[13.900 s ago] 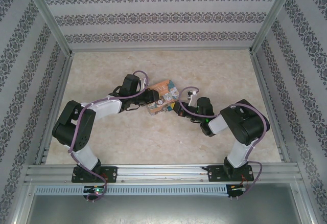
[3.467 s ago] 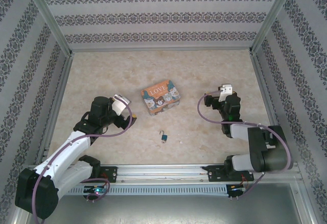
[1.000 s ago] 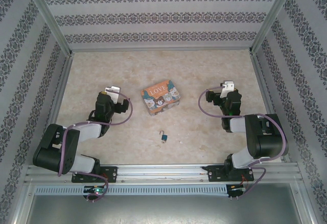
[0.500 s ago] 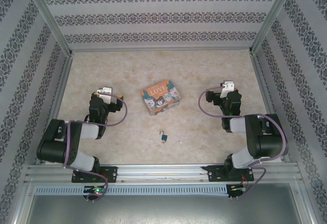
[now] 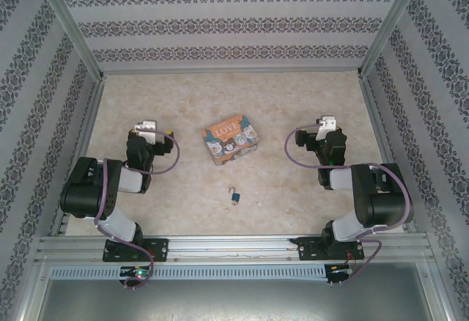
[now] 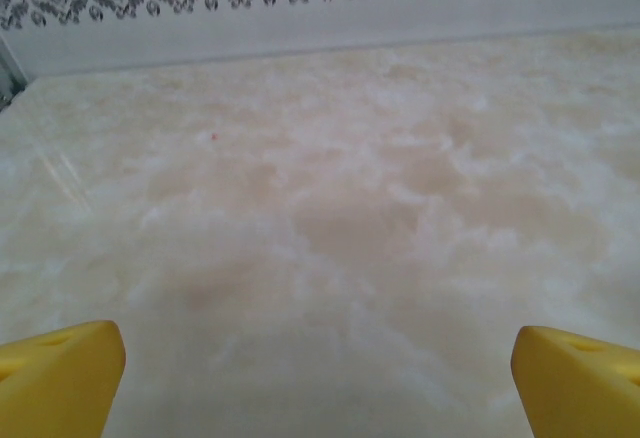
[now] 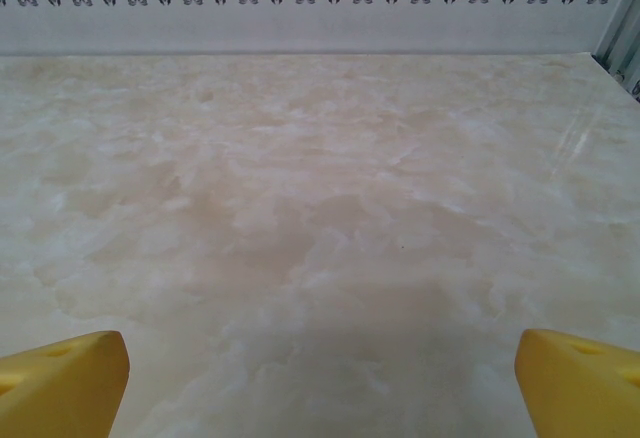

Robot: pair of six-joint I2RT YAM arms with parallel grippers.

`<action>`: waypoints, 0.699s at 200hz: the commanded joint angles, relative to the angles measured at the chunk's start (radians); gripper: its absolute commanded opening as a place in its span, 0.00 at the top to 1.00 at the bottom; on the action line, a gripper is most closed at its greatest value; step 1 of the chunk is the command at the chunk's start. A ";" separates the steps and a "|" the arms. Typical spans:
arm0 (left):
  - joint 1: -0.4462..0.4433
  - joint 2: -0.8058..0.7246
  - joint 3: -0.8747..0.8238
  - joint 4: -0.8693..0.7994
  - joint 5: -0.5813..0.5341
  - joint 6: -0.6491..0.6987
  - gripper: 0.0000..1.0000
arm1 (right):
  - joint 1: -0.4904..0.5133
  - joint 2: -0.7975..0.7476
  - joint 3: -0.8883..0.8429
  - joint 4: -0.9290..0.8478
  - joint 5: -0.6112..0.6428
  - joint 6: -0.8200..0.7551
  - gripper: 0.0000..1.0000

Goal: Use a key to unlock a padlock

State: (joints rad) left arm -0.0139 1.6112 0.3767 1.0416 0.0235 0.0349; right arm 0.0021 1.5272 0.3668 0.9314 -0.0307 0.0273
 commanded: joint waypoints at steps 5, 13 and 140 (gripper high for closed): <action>0.029 -0.018 0.014 -0.102 0.035 -0.040 0.01 | -0.005 0.004 0.012 0.009 0.012 0.014 0.02; 0.029 -0.015 0.012 -0.091 0.035 -0.040 0.01 | -0.006 0.004 0.012 0.009 0.014 0.014 0.02; 0.029 -0.016 0.010 -0.088 0.026 -0.040 0.01 | -0.002 0.003 0.014 0.007 0.020 0.011 0.02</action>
State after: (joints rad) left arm 0.0067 1.6062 0.3893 0.9707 0.0422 0.0132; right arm 0.0021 1.5272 0.3668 0.9314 -0.0299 0.0269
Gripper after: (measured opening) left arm 0.993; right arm 0.984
